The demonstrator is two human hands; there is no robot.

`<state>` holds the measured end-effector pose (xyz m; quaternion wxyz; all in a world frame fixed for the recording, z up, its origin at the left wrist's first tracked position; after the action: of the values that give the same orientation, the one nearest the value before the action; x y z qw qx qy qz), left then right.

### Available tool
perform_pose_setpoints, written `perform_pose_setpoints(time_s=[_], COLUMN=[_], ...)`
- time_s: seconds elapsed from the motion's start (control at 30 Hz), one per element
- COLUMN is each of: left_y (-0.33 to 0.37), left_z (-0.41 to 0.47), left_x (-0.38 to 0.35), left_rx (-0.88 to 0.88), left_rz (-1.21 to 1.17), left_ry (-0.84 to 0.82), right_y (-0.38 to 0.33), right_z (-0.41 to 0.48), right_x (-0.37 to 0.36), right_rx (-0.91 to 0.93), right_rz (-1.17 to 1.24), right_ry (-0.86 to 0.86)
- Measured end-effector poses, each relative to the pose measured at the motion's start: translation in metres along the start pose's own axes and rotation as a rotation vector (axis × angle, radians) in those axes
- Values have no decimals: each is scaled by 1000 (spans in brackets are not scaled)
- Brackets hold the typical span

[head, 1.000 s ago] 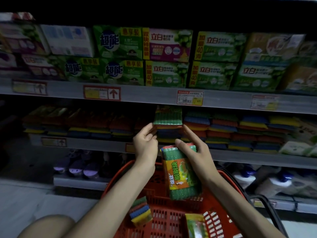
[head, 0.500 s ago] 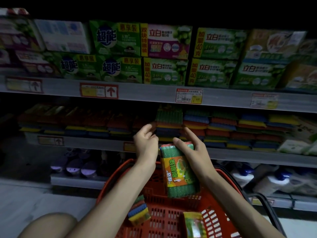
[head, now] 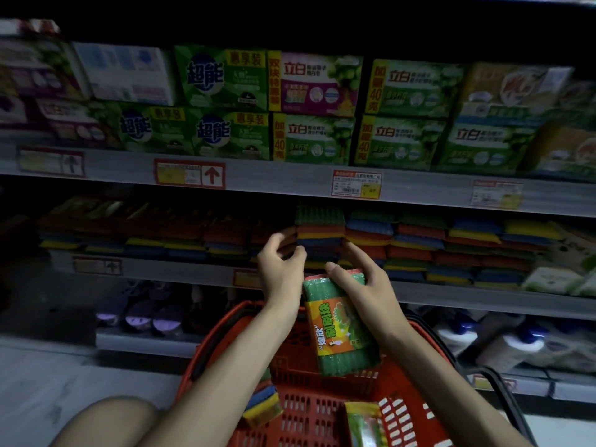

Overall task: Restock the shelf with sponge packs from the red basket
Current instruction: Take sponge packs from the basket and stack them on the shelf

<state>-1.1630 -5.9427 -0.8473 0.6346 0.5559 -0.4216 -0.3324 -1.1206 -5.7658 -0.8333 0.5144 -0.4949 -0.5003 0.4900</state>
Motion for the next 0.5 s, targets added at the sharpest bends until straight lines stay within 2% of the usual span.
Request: perform_pose_setpoints(time_s=[0.23,0.37,0.5], left_y=[-15,-21,-21], left_z=[0,-1,-2], left_x=[7,0,-7], left_rx=[87,149,202], left_rz=[-60,-125,-214], left_ry=[102,59,25], right_y=[5,11,15], right_z=[-9,-13,-18], right_x=[16,33,42], right_rx=[0,-59,-131], right_rz=[-5,41,114], right_ry=[108,201,223])
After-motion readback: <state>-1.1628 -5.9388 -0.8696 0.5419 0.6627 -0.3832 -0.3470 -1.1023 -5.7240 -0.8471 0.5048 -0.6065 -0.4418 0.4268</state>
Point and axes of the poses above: each hand's wrist, its own z-axis towards the middle knuckle, its own x-axis out of the back of the hand, y = z × x, the point moved 9 cm from there along z, towards the middle knuckle, and after that the axes turned 10 degrees about z, right-handed, at the moved point
